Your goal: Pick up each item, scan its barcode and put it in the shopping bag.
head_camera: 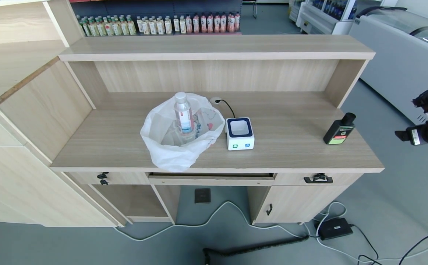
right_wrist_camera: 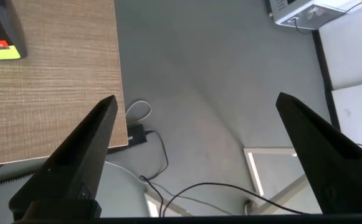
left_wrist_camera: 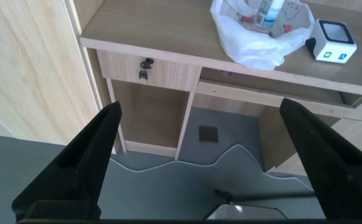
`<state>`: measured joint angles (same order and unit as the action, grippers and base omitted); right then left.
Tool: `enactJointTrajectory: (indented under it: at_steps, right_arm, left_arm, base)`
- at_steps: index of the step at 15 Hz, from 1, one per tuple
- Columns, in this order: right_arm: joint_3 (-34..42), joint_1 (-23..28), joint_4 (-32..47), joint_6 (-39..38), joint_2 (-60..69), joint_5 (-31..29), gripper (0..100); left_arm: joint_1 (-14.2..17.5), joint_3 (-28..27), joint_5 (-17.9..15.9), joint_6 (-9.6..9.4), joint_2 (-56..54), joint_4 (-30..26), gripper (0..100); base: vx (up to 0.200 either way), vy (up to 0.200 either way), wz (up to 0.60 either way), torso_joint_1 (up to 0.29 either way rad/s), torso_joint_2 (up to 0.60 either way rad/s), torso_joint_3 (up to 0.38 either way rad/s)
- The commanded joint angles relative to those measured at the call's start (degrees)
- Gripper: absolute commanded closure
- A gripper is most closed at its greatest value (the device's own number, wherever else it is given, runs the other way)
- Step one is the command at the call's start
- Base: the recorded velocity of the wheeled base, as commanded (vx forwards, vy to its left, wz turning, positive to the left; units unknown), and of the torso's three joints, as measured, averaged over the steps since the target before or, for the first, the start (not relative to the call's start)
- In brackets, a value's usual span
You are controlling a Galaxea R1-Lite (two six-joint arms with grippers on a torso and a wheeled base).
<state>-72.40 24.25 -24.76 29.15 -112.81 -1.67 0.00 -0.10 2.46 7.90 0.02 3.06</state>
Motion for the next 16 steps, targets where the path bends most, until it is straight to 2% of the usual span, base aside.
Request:
enactJointTrajectory:
  at_steps: [1, 10, 16]
  right_arm:
    - [-1.6, -1.4, 0.0, 0.0, -2.6, 0.0, 0]
    - [-3.4, -5.9, -0.7, -0.1, -5.8, 0.0, 0]
    - [-6.4, -6.7, -0.7, -0.1, -8.4, 0.0, 0]
  left_arm:
    - [0.0, 0.0, 0.1, 0.01, 0.0, 0.0, 0]
    - [0.0, 0.0, 0.0, 0.01, 0.0, 0.0, 0]
    - [0.0, 0.0, 0.0, 0.01, 0.0, 0.0, 0]
  base:
    - [0.0, 0.0, 0.0, 0.0, 0.0, 0.0]
    - [0.0, 0.0, 0.0, 0.0, 0.0, 0.0]
    - [0.0, 0.0, 0.0, 0.0, 0.0, 0.0]
